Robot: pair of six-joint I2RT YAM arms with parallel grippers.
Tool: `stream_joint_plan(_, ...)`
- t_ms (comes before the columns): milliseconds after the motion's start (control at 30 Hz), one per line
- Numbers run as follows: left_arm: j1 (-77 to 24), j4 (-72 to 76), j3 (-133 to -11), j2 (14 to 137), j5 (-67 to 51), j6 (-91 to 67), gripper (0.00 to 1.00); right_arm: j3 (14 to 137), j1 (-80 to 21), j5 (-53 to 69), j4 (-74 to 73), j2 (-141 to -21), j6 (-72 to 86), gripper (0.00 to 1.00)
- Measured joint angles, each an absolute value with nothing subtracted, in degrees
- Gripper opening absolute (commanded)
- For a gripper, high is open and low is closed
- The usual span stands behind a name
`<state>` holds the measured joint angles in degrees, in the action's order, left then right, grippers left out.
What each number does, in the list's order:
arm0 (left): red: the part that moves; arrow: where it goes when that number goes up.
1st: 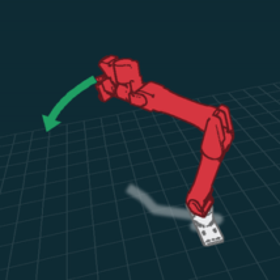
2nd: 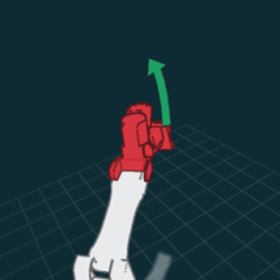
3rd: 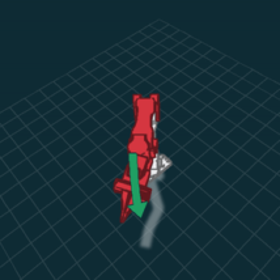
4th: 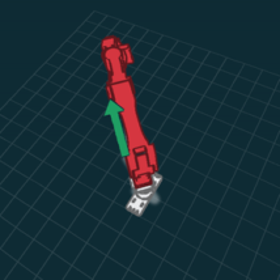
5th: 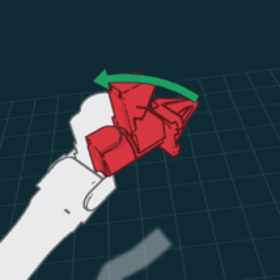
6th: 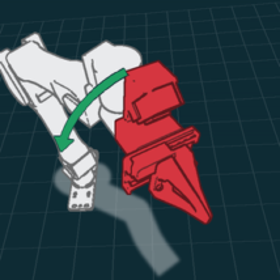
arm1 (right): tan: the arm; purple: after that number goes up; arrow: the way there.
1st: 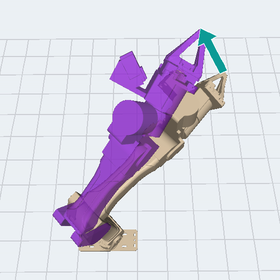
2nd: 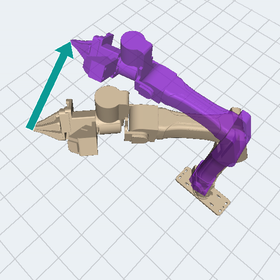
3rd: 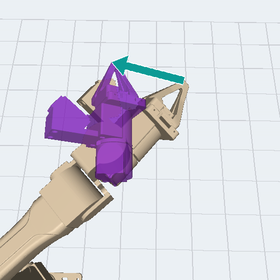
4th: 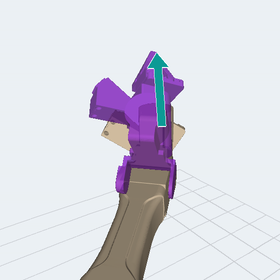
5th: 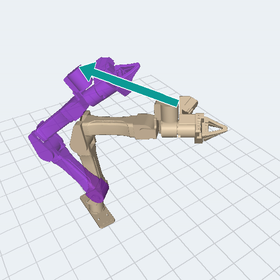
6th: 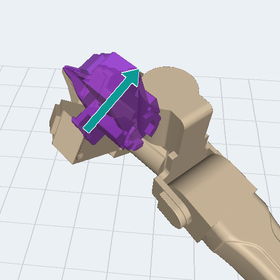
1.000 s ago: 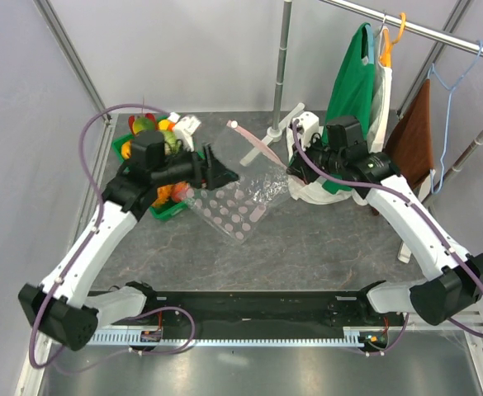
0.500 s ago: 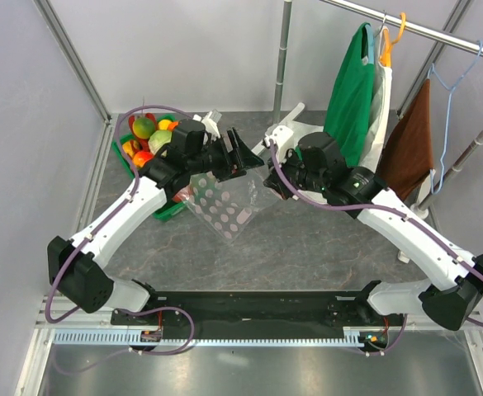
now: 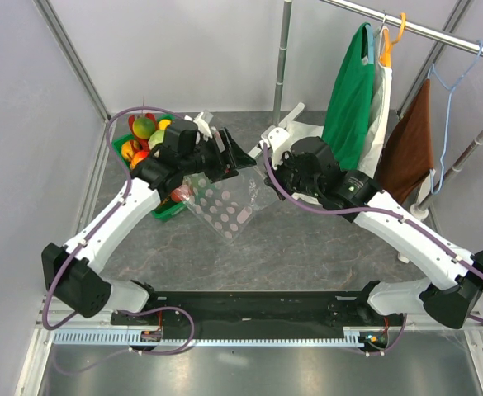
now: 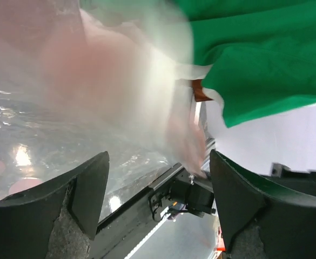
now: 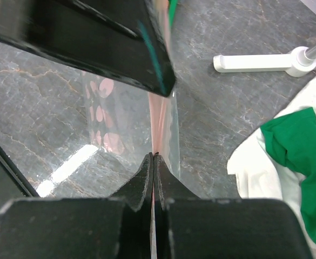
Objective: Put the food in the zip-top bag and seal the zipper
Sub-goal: Open the zipper of the food storage bag.
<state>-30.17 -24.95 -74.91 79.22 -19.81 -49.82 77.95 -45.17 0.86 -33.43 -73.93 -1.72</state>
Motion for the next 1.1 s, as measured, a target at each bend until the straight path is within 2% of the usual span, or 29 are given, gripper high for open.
stream_joint_plan(267, -28.56, -20.80, -73.80, 74.00, -22.59, -49.91, 0.67, 77.93, -45.17, -0.10, -33.39, -73.93, -1.72, 0.00)
stream_joint_plan(533, -27.75, -20.97, -73.80, 75.61, -22.59, -50.11, 0.62, 77.93, -45.17, 0.45, -33.41, -73.54, -2.09, 0.00)
stream_joint_plan(733, -27.75, -21.15, -73.80, 76.34, -22.68, -50.17, 0.48, 77.76, -45.17, 1.52, -33.36, -72.40, -2.66, 0.00)
stream_joint_plan(833, -27.75, -21.10, -73.76, 76.34, -22.81, -50.26, 0.47, 77.67, -45.17, 1.69, -33.36, -72.25, -2.81, 0.00)
stream_joint_plan(1100, -27.70, -20.82, -72.07, 76.34, -23.51, -50.33, 0.53, 77.28, -45.17, 1.74, -33.43, -72.25, -2.79, 0.00)
